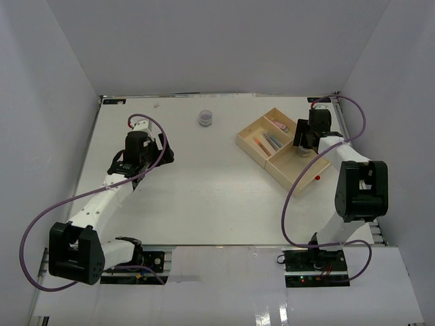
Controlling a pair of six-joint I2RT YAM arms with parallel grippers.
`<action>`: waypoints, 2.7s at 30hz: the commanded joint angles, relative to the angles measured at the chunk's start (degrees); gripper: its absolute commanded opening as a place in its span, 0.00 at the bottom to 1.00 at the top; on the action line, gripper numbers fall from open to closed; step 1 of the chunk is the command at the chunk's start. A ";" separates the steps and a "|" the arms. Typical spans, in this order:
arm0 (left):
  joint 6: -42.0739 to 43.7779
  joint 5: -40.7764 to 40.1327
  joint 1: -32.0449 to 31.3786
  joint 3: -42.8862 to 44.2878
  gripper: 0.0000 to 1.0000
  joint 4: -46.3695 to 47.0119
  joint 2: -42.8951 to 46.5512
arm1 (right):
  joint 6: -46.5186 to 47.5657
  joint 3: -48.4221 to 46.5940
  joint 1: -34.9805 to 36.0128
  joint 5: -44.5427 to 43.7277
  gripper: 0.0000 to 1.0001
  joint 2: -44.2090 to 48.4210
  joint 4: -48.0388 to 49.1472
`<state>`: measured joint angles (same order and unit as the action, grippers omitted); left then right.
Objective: Sort the stationery into containers
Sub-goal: Place the stationery in the storage box, then pick up the stationery from the center of the board, then place the stationery at the center of the board.
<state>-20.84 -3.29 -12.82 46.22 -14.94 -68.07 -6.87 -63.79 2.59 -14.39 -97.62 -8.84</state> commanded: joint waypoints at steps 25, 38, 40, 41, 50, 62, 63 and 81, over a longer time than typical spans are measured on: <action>-3.16 -7.08 9.30 23.89 0.98 -5.36 -24.53 | -7.09 18.87 0.57 26.16 0.90 43.28 8.13; -1.57 -13.94 10.88 43.95 0.98 -11.69 -45.65 | -8.07 26.35 1.19 32.41 0.90 51.31 12.62; -1.31 -14.55 10.97 46.33 0.98 -12.92 -47.85 | -8.07 26.44 1.28 33.29 0.90 51.39 12.45; -0.87 -14.73 11.06 46.77 0.98 -12.92 -48.46 | -7.98 26.61 1.28 33.55 0.90 51.39 12.44; 0.71 -12.72 11.06 50.81 0.85 -14.07 -53.30 | -7.37 27.58 1.45 33.90 0.90 51.92 12.53; 3.26 -6.29 1.86 43.97 0.44 -13.63 -43.82 | -6.05 27.58 1.89 35.92 0.90 52.71 11.92; 3.44 -6.55 0.27 42.05 0.43 -13.63 -41.38 | -5.52 27.40 2.24 36.10 0.90 52.62 11.74; -2.80 -9.81 -36.48 30.34 0.54 -11.08 -36.87 | 2.65 25.12 12.70 29.34 0.90 48.41 3.66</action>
<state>-21.04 -11.42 -48.27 76.90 -27.07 -105.84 -6.52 -36.56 13.93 16.51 -48.69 -4.29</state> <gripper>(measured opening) 0.704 0.906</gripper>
